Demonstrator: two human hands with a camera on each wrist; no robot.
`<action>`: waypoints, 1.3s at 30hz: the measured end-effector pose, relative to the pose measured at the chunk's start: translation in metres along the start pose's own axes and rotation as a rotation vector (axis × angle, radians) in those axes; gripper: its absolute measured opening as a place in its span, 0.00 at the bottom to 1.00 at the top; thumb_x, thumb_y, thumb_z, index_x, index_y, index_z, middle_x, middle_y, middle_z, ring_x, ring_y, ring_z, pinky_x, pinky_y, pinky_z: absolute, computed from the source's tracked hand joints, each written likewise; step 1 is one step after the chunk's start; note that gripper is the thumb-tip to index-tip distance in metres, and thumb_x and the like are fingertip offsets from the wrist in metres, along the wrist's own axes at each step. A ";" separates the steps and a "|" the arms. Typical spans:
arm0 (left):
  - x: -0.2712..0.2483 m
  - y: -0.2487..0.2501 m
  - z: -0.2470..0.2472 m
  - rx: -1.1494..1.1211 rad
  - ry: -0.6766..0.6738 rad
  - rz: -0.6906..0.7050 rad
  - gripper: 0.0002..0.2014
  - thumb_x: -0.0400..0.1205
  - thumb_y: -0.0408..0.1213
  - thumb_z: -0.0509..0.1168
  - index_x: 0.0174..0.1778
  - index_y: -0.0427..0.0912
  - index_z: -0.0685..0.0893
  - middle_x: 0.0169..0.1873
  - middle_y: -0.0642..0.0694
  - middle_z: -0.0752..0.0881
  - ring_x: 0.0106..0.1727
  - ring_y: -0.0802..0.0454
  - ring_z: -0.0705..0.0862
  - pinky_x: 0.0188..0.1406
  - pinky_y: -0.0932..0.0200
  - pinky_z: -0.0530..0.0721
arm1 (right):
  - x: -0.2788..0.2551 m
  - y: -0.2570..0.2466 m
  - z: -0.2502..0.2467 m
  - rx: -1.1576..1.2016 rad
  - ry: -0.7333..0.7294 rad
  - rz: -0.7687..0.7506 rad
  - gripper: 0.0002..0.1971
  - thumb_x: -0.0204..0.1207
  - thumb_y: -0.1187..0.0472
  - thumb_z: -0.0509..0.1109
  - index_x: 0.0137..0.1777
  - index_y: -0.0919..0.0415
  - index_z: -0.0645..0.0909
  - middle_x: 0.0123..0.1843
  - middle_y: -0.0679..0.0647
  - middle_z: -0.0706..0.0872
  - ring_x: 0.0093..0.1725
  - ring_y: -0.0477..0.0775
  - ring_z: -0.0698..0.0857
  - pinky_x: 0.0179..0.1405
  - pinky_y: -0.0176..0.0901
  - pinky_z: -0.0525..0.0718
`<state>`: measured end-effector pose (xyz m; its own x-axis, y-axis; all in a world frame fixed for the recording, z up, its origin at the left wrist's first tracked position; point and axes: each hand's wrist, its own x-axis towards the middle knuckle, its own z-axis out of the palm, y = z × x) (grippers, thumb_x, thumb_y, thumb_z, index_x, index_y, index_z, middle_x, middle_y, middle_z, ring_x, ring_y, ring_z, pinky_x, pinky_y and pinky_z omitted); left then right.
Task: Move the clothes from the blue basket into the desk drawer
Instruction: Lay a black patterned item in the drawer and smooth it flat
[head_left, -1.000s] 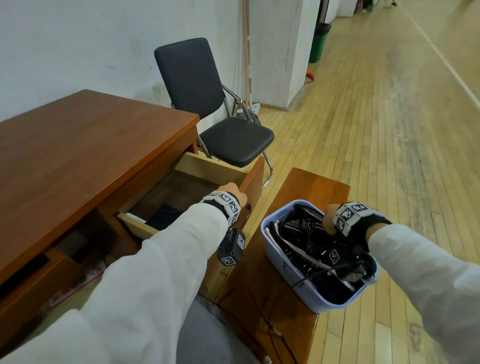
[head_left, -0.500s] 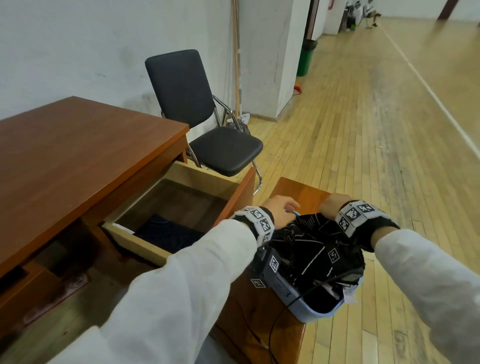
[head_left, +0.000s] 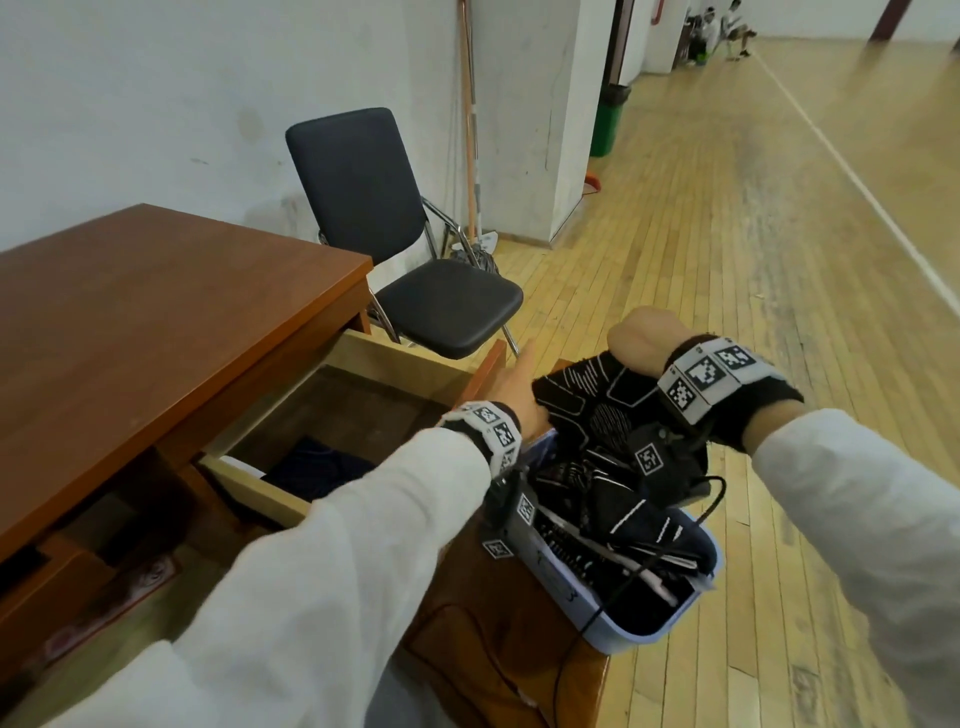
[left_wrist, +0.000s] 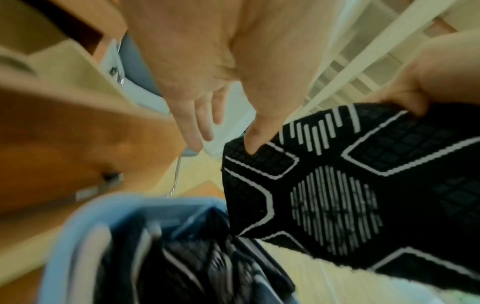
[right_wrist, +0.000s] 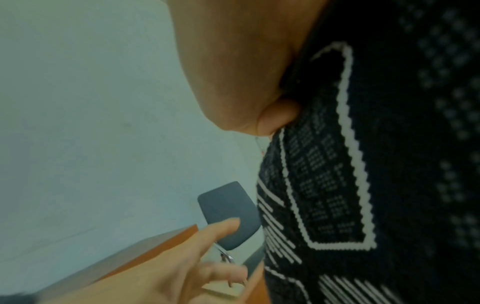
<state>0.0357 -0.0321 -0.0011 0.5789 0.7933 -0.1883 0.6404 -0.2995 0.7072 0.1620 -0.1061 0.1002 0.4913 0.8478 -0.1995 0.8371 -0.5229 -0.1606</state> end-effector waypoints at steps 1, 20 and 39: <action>0.006 -0.005 -0.007 0.059 0.001 0.065 0.44 0.75 0.33 0.72 0.83 0.54 0.55 0.77 0.40 0.69 0.76 0.42 0.72 0.73 0.46 0.74 | 0.001 -0.007 -0.005 -0.008 0.009 -0.030 0.17 0.83 0.68 0.51 0.33 0.67 0.72 0.53 0.66 0.83 0.47 0.59 0.80 0.47 0.45 0.77; -0.024 -0.114 -0.185 -0.195 0.298 -0.188 0.13 0.77 0.43 0.73 0.53 0.41 0.86 0.46 0.49 0.86 0.49 0.51 0.84 0.48 0.58 0.82 | 0.041 -0.115 0.016 0.344 -0.123 -0.218 0.15 0.81 0.60 0.66 0.62 0.68 0.84 0.60 0.62 0.86 0.59 0.60 0.83 0.55 0.46 0.81; 0.003 -0.224 -0.178 0.164 0.169 -0.459 0.23 0.81 0.27 0.62 0.71 0.44 0.66 0.62 0.37 0.81 0.61 0.39 0.82 0.60 0.50 0.79 | 0.118 -0.223 0.203 0.128 -0.536 -0.160 0.15 0.83 0.59 0.60 0.63 0.66 0.80 0.63 0.61 0.82 0.65 0.63 0.81 0.54 0.47 0.77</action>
<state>-0.1952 0.1316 -0.0387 0.1389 0.9329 -0.3321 0.8878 0.0312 0.4591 -0.0159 0.0927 -0.0832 0.1425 0.7714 -0.6202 0.8386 -0.4269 -0.3383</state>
